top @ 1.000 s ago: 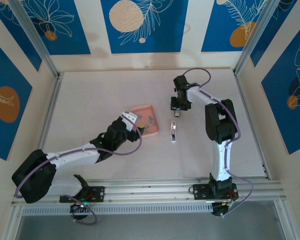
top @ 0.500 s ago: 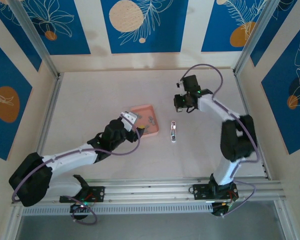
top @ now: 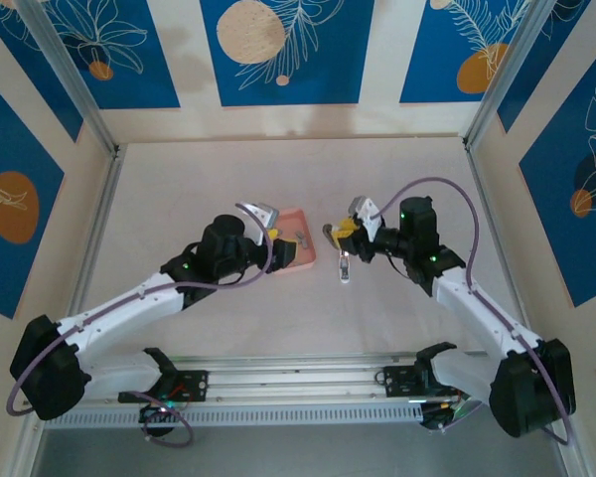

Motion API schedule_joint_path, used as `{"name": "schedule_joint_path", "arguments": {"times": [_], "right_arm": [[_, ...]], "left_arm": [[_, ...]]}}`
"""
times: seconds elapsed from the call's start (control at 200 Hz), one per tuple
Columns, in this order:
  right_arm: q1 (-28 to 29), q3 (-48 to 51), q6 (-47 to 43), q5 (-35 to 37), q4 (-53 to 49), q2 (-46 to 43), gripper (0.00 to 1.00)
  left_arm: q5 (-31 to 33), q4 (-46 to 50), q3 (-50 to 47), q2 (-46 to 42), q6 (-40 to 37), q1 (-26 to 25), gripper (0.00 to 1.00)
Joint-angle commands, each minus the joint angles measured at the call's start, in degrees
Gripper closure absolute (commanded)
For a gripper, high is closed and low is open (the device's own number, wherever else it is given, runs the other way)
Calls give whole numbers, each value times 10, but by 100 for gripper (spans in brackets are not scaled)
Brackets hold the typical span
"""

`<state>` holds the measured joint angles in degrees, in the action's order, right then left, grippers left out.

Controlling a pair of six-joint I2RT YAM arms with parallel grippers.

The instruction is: Load the staples into the stapler

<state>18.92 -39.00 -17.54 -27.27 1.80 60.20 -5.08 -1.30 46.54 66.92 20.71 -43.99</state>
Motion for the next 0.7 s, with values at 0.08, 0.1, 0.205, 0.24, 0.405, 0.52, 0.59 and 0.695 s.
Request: {"name": "schedule_joint_path", "arguments": {"times": [0.08, 0.1, 0.205, 0.24, 0.405, 0.52, 0.59, 0.695], "right_arm": [[24, 38, -120, -91, 26, -48, 100], [26, 41, -123, -93, 27, -50, 100], [38, 46, -133, -92, 27, -52, 100], [42, 45, -134, -88, 27, -51, 100], [53, 43, -134, -84, 32, -47, 100], [61, 40, -133, -87, 36, -46, 100], [66, 37, -134, -90, 37, -46, 100], [70, 36, -133, -98, 37, -46, 100]], "left_arm": [[-91, 33, 22, 4, 125, 7, 42], [-98, 33, 24, 5, 130, 7, 42], [-129, 23, 31, 11, 138, 7, 44], [-142, 15, 31, 12, 138, 7, 45], [-179, -6, 31, 18, 143, 7, 46], [-193, -10, 33, 28, 141, 7, 46], [-195, -12, 34, 33, 142, 7, 46], [-197, -16, 35, 37, 140, 7, 46]]}}
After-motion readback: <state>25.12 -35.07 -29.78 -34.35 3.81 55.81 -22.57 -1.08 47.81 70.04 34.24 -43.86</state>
